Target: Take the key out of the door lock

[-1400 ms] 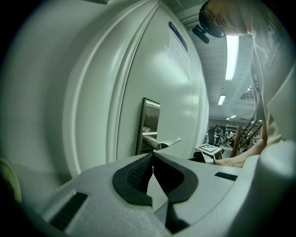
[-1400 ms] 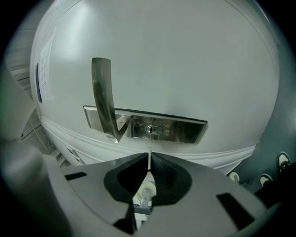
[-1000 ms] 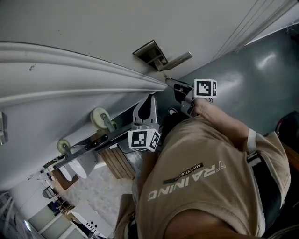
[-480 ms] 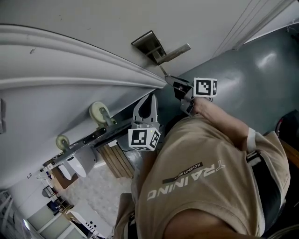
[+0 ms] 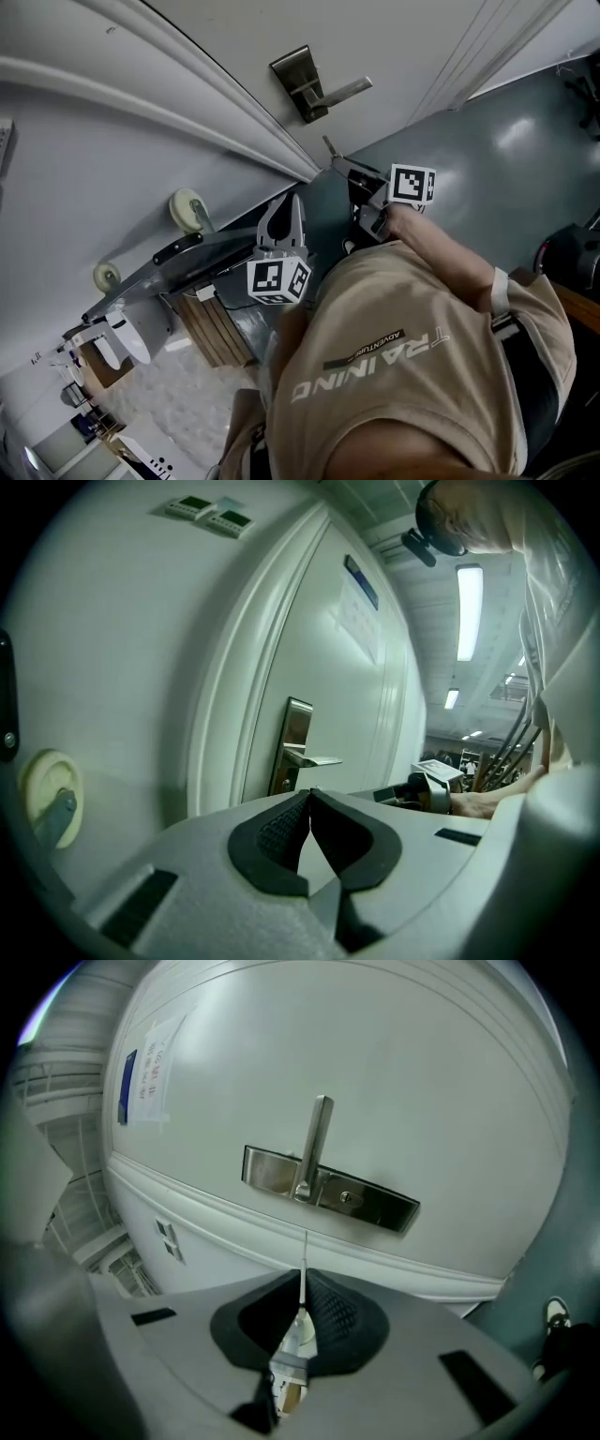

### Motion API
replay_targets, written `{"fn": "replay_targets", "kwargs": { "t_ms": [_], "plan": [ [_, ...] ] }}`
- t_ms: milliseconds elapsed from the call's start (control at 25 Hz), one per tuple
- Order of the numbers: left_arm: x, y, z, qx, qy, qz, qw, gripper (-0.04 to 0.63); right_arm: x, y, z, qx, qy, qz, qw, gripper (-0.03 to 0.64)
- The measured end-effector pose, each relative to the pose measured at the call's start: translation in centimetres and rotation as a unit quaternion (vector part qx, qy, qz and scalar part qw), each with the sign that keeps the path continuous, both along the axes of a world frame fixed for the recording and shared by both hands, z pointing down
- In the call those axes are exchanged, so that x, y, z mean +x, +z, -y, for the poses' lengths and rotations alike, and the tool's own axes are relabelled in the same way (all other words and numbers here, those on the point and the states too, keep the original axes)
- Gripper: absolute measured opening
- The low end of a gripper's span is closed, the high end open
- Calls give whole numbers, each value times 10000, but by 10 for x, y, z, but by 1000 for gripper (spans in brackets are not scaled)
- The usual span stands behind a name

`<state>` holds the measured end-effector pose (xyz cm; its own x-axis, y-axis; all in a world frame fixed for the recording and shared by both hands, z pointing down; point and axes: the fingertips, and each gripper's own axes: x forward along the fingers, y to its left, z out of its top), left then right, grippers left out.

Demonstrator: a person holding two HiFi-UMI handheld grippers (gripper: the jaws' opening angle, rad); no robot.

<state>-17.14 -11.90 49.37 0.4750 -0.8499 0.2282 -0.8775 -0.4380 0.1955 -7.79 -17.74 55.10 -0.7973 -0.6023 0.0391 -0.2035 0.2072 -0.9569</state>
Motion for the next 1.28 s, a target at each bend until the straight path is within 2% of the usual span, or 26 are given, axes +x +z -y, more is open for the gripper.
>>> {"fn": "replay_targets", "kwargs": {
  "t_ms": [200, 400, 640, 880, 1040, 1120, 1280],
  "plan": [
    [-2, 9, -28, 110, 54, -87, 9999, 9, 13, 1, -35, 143, 141, -188, 9996, 17],
    [-5, 17, -55, -110, -30, -433, 9990, 9, 31, 3, -64, 30, 337, -226, 9992, 17],
    [-3, 23, -67, -42, 109, -365, 9993, 9, 41, -12, -80, 346, 387, -240, 9984, 17],
    [21, 34, -77, -81, 252, -597, 9979, 9, 51, -12, -109, 301, 403, -311, 9982, 17],
    [33, 24, -83, -28, 405, -481, 9980, 9, 56, -14, -112, 406, 325, -513, 9973, 17],
    [31, 20, -86, -47, 376, -402, 9985, 9, 55, -16, -112, 541, 242, -704, 9958, 17],
    [24, 16, -84, -43, 238, -243, 9994, 9, 51, -31, -108, 912, 75, -746, 9930, 17]
  ]
}}
